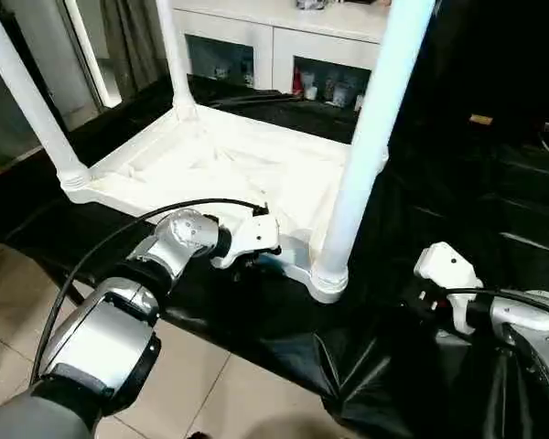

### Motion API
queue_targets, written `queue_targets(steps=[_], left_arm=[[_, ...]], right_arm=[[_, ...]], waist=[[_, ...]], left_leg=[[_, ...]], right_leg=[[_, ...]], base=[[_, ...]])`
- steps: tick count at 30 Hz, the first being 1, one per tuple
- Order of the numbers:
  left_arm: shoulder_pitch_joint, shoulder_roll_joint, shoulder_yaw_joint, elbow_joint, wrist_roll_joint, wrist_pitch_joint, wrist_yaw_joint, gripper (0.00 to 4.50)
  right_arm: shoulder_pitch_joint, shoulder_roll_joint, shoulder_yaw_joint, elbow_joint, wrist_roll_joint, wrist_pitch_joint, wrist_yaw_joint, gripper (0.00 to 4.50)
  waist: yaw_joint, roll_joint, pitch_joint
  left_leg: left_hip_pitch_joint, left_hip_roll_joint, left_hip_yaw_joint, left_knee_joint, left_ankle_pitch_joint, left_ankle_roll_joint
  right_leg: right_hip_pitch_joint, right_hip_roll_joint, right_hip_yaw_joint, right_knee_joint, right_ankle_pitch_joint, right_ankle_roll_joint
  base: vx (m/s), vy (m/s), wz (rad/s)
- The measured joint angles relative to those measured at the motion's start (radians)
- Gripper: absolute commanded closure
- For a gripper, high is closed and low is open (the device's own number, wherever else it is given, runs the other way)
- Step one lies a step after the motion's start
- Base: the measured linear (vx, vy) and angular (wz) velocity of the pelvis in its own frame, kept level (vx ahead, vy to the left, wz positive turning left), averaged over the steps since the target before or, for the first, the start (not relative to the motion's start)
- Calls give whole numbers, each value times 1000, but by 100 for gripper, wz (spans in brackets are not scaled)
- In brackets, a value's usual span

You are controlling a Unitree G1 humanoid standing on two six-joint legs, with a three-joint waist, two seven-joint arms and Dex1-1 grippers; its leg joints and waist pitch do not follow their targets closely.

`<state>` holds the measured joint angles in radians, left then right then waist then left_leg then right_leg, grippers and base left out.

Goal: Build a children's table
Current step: Rotate table base

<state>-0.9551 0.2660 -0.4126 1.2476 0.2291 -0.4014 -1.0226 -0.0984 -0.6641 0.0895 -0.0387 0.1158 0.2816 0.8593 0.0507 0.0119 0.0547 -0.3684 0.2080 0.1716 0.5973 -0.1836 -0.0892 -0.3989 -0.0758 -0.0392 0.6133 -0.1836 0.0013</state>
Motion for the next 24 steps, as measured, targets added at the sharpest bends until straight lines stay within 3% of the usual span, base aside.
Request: queue_targets(steps=[18,24], left_arm=[[-38,-58,24,-8,-24,166,-258,412],[-15,-81,53,-43,-40,229,-223,444]], right_arm=[[6,1,17,2,-45,2,-43,58],[-17,51,-9,11,-43,3,-100,58]], waist=[[-15,11,-7],[-23,11,-7]], left_leg=[[1,0,1,0,-2,4],[1,0,0,0,-2,4]], right_leg=[[1,-1,2,-4,-1,1],[1,-1,1,-3,0,0]], base=[[0,0,0],[0,0,0]])
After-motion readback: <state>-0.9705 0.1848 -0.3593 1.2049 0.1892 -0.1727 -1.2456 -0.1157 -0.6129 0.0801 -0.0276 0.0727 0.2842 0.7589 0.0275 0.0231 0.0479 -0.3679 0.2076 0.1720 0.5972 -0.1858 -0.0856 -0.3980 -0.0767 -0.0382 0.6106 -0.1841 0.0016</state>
